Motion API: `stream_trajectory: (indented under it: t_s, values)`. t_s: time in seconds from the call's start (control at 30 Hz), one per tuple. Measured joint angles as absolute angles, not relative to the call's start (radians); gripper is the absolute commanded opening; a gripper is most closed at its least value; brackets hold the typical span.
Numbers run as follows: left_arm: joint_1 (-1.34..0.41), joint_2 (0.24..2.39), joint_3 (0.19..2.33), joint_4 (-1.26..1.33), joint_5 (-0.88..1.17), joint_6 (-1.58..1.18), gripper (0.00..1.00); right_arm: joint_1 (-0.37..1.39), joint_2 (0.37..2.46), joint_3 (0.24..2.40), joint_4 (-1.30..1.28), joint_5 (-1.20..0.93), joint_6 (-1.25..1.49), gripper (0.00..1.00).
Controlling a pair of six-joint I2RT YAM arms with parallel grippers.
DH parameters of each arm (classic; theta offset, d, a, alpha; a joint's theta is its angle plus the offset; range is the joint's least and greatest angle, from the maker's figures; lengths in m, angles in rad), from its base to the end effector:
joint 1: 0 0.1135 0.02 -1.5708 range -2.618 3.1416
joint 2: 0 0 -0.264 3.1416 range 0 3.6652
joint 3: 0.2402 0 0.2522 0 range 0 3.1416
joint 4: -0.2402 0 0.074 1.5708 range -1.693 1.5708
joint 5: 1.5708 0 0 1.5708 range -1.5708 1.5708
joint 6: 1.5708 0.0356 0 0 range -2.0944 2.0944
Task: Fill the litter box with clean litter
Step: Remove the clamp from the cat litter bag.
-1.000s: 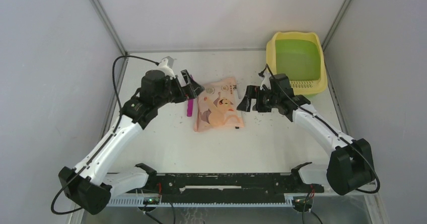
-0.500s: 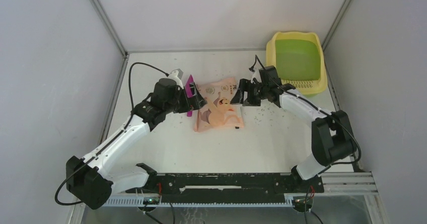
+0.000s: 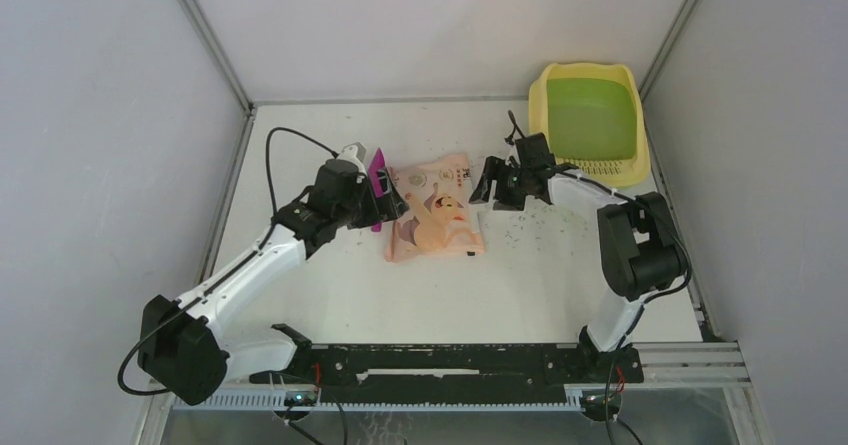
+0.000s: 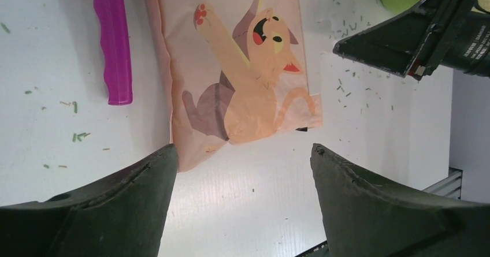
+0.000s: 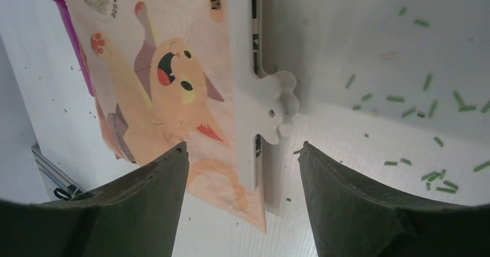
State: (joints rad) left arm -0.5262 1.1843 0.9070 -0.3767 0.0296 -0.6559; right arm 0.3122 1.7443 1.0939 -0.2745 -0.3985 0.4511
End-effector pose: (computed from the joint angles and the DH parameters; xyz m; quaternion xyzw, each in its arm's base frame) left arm 0.2239 -0.1312 0.2820 -0.0516 0.8952 -0.2576 0.3600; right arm 0.3394 0.1241 0.1877 0.0018 0.9317 0.2901 0.2188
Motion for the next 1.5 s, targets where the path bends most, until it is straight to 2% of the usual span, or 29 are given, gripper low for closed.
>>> stream_trajectory:
  t_s: [0.3, 0.6, 0.67, 0.73, 0.77, 0.8, 0.83, 0.93, 1.03, 1.23, 1.5]
  values:
    - [-0.526, 1.193, 0.879, -0.361, 0.029, -0.678, 0.91, 0.298, 1.836, 1.096, -0.221, -0.461, 0.456, 0.84]
    - [-0.528, 1.205, 0.879, -0.334, 0.036, -0.691, 0.91, 0.353, 1.787, 0.925, -0.053, -0.563, 0.527, 0.82]
    - [-0.529, 1.212, 0.878, -0.321, 0.04, -0.7, 0.91, 0.377, 1.776, 0.895, -0.015, -0.574, 0.547, 0.76]
    - [-0.53, 1.217, 0.874, -0.308, 0.043, -0.706, 0.91, 0.407, 1.769, 0.865, 0.021, -0.587, 0.572, 0.53]
    - [-0.532, 1.218, 0.868, -0.299, 0.048, -0.709, 0.91, 0.421, 1.769, 0.855, 0.039, -0.588, 0.584, 0.36]
    - [-0.534, 1.22, 0.862, -0.294, 0.05, -0.712, 0.91, 0.432, 1.769, 0.843, 0.053, -0.59, 0.595, 0.23]
    - [-0.537, 1.222, 0.857, -0.29, 0.055, -0.716, 0.91, 0.44, 1.769, 0.831, 0.062, -0.591, 0.607, 0.13]
    - [-0.548, 1.225, 0.838, -0.277, 0.059, -0.728, 0.93, 0.455, 1.769, 0.812, 0.075, -0.606, 0.658, 0.0]
    - [-0.562, 1.225, 0.822, -0.267, 0.059, -0.737, 0.97, 0.457, 1.743, 0.81, 0.075, -0.608, 0.687, 0.0]
    - [-0.574, 1.218, 0.776, -0.257, 0.056, -0.754, 0.98, 0.465, 1.592, 0.865, -0.058, -0.561, 0.678, 0.0]
    - [-0.579, 1.181, 0.749, -0.255, 0.054, -0.771, 0.99, 0.508, 1.477, 1.17, -0.417, -0.387, 0.553, 0.0]
